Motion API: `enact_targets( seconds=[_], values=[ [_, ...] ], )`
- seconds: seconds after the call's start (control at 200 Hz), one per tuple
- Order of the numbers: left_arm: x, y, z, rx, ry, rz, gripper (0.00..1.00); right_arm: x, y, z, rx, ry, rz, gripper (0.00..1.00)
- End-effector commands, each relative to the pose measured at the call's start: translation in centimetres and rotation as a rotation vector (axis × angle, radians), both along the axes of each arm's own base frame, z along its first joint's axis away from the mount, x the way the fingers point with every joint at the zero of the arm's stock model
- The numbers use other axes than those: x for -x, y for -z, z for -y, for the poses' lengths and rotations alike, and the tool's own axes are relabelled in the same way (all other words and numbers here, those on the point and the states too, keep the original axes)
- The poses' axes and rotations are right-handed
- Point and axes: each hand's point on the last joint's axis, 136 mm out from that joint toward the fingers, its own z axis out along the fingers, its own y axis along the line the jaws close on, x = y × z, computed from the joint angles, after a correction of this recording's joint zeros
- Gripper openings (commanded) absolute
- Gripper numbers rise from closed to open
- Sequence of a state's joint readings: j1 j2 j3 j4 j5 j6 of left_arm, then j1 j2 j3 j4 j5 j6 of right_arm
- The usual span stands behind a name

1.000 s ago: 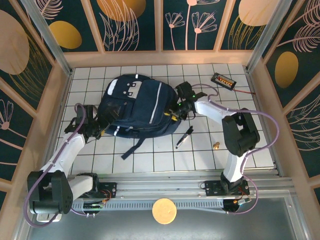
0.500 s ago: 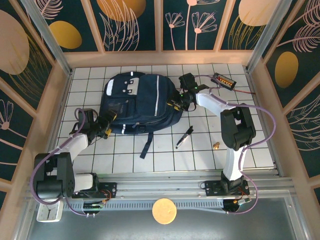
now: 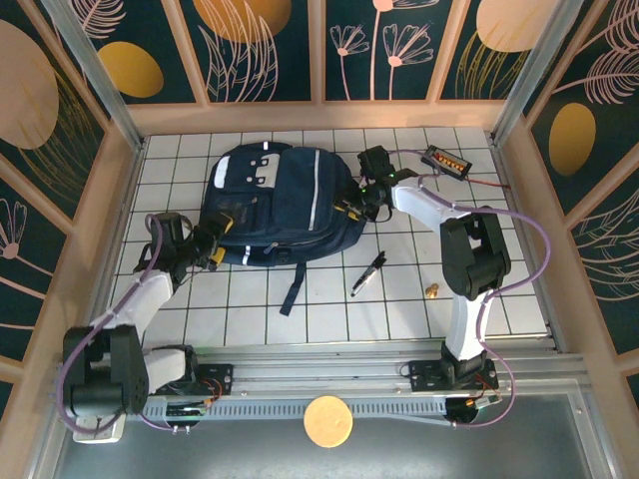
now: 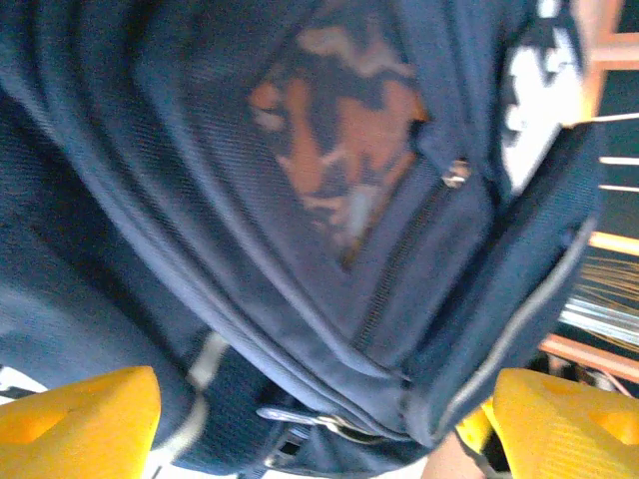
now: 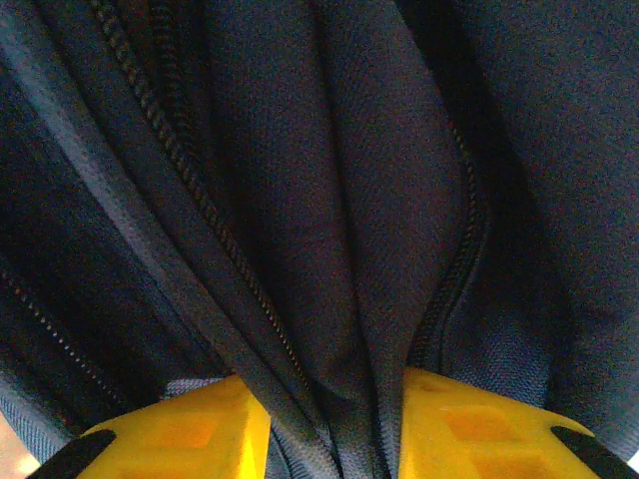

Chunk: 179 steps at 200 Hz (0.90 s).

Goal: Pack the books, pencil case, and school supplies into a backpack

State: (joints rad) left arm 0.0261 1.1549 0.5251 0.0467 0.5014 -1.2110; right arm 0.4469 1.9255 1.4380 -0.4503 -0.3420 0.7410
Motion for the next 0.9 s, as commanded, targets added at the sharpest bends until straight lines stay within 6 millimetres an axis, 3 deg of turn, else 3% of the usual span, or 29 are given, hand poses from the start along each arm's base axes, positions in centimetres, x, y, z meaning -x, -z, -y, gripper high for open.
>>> enact_targets(
  seconds=[0.0,0.315,0.54,0.891],
  values=[
    [1.6,1.1,0.9,0.119,-0.024,-0.067,0.86,0.3,1.1,0.0,-0.006,-0.011,-0.017,0.37],
    [-0.3,2.9,0.6,0.146,-0.069,-0.054,0.83,0.8,1.2,0.2,-0.004,-0.010,-0.021,0.36],
    [-2.7,2.8,0.6,0.135,-0.053,-0.039,0.82,1.6,1.7,0.9,0.022,-0.009,-0.034,0.36],
    [-4.3,4.4,0.4,0.149,-0.074,-0.053,0.74,1.6,2.1,1.1,0.033,-0.002,-0.044,0.36]
  ],
)
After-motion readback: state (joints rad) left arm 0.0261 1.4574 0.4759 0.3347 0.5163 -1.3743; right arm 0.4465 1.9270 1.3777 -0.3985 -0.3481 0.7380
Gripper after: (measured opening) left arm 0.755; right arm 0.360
